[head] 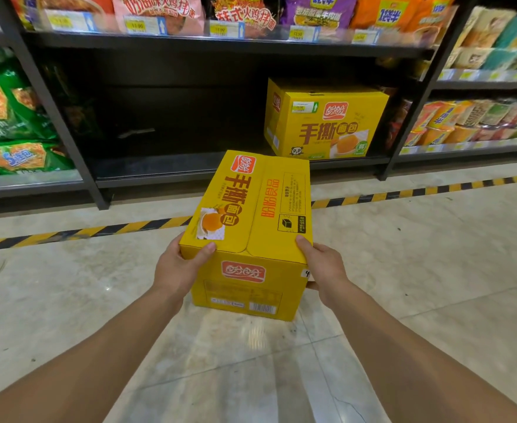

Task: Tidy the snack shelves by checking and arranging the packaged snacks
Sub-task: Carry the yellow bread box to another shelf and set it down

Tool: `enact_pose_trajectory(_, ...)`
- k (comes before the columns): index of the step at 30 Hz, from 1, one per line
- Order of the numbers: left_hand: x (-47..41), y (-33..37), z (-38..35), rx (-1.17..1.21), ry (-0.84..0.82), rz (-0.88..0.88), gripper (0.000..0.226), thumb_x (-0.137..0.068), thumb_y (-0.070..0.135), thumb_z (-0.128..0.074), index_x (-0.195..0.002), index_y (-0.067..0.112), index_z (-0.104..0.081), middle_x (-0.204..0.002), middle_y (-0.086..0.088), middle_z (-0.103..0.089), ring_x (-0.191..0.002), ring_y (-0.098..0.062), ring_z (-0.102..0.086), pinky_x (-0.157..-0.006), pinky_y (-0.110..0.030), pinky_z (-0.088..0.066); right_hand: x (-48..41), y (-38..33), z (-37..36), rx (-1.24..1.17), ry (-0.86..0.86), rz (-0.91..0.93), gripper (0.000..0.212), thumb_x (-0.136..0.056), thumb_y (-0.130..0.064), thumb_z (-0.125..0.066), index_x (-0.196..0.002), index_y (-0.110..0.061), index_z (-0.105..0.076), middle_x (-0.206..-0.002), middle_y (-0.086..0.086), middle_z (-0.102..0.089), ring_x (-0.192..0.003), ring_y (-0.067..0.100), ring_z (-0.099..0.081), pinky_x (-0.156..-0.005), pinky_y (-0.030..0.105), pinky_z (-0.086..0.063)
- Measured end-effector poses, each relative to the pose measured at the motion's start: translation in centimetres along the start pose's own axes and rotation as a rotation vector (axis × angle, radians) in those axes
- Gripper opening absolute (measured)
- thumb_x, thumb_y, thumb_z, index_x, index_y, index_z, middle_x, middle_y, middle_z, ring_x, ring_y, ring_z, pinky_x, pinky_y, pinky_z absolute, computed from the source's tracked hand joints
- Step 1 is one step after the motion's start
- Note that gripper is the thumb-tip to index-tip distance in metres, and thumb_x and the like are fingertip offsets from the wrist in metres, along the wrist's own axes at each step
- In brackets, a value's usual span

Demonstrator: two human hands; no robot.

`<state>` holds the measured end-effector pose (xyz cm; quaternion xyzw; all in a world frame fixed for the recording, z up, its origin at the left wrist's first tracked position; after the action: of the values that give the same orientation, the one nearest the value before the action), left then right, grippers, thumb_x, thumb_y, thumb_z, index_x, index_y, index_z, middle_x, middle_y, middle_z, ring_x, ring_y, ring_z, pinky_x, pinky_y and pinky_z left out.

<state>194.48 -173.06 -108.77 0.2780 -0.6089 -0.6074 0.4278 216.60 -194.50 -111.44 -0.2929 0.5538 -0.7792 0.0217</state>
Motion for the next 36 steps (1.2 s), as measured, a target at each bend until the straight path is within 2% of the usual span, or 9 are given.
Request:
enact_pose_trajectory(4,1.1,-0.1,-1.2,-0.090,0.049,-0.028,0.061,-0.089,0.041,-0.082,-0.142,0.023,-0.059,-0.116,0.004,-0.067,-0.103,-0.019,-0.064,-0.085,-0.033,-0.049,-0.2,1.8,0.6,-0.047,0.164,-0.123,0.089,-0.087,-0.072,-0.067,-0.142,-0.007,-0.044,-0.133,0.015,-0.063,-0.115,0.037,-0.063,-0.101,0.055,-0.054)
enact_pose_trajectory(8,2.3,-0.4,-3.2,-0.117,0.059,0.006,0.058,-0.085,0.043,-0.086,-0.130,0.022,-0.056,-0.107,0.006,-0.065,-0.089,-0.013,-0.062,-0.067,-0.027,-0.047,1.3,3.0,0.7,-0.118,0.297,-0.243,0.098,-0.085,-0.073,-0.069,-0.142,-0.004,-0.028,-0.142,0.021,-0.051,-0.125,0.041,-0.056,-0.102,0.053,-0.052)
enact_pose_trajectory(11,3.6,-0.6,-5.4,-0.126,0.008,0.021,0.053,-0.084,0.042,-0.087,-0.117,0.020,-0.052,-0.102,0.007,-0.064,-0.088,-0.010,-0.063,-0.063,-0.024,-0.045,2.5,2.9,-1.1,-0.124,0.229,-0.262,0.108,-0.080,-0.083,-0.063,-0.146,-0.004,-0.031,-0.131,0.015,-0.051,-0.118,0.037,-0.058,-0.100,0.058,-0.055)
enact_pose_trajectory(14,5.1,-1.2,-7.8,-0.178,-0.090,0.037,0.043,-0.090,0.051,-0.078,-0.112,0.021,-0.057,-0.104,0.010,-0.064,-0.094,-0.006,-0.063,-0.070,-0.020,-0.045,3.0,3.1,-3.6,-0.158,0.132,-0.262,0.145,-0.055,-0.097,-0.059,-0.163,-0.010,-0.016,-0.154,0.010,-0.042,-0.134,0.043,-0.052,-0.099,0.066,-0.052)
enact_pose_trajectory(16,5.8,-1.9,-9.4,-0.190,-0.189,0.061,0.037,-0.095,0.058,-0.068,-0.108,0.025,-0.062,-0.109,0.009,-0.070,-0.101,-0.007,-0.067,-0.083,-0.025,-0.050,3.1,3.4,-4.7,-0.195,0.085,-0.270,0.150,-0.051,-0.097,-0.061,-0.162,-0.009,-0.012,-0.154,0.011,-0.044,-0.133,0.046,-0.052,-0.097,0.069,-0.052)
enact_pose_trajectory(22,4.3,-2.2,-8.9,-0.193,-0.220,0.102,0.035,-0.102,0.061,-0.054,-0.111,0.028,-0.063,-0.117,0.006,-0.070,-0.108,-0.017,-0.067,-0.098,-0.041,-0.052,3.1,3.5,-3.6,-0.217,0.073,-0.240,0.125,-0.075,-0.081,-0.070,-0.162,-0.008,-0.019,-0.150,0.011,-0.049,-0.131,0.039,-0.053,-0.100,0.063,-0.054)
enact_pose_trajectory(26,2.0,-2.1,-6.5,-0.167,-0.134,0.146,0.051,-0.099,0.065,-0.055,-0.132,0.026,-0.057,-0.137,0.003,-0.061,-0.126,-0.023,-0.061,-0.112,-0.049,-0.048,3.3,3.1,-2.3,-0.192,0.040,-0.200,0.104,-0.084,-0.071,-0.072,-0.155,-0.007,-0.032,-0.136,0.009,-0.051,-0.119,0.036,-0.053,-0.097,0.061,-0.057)
enact_pose_trajectory(30,0.4,-1.6,-4.1,-0.111,-0.054,0.144,0.077,-0.097,0.065,-0.060,-0.158,0.022,-0.038,-0.154,-0.005,-0.052,-0.137,-0.029,-0.054,-0.117,-0.052,-0.043,3.1,2.6,-0.2,-0.152,0.010,-0.176,0.080,-0.089,-0.059,-0.074,-0.149,-0.015,-0.044,-0.143,0.009,-0.053,-0.125,0.038,-0.054,-0.090,0.060,-0.060)
enact_pose_trajectory(36,-1.4,-0.8,-0.1,-0.047,0.075,0.065,0.101,-0.088,0.061,-0.075,-0.165,0.024,-0.022,-0.163,-0.007,-0.043,-0.147,-0.033,-0.045,-0.118,-0.052,-0.041,1.9,1.5,1.2,-0.157,-0.070,-0.078,0.044,-0.095,-0.050,-0.072,-0.129,-0.023,-0.065,-0.112,0.012,-0.077,-0.093,0.035,-0.071,-0.076,0.047,-0.059)
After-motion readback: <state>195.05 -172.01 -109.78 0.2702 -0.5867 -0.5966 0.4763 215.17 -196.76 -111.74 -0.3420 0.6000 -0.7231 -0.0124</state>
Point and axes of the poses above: each hand's wrist, its own x-axis away from the middle knuckle, its own z-axis out of the back of the hand, y = z × x, the point moved 8 cm from there along -x, towards the middle knuckle
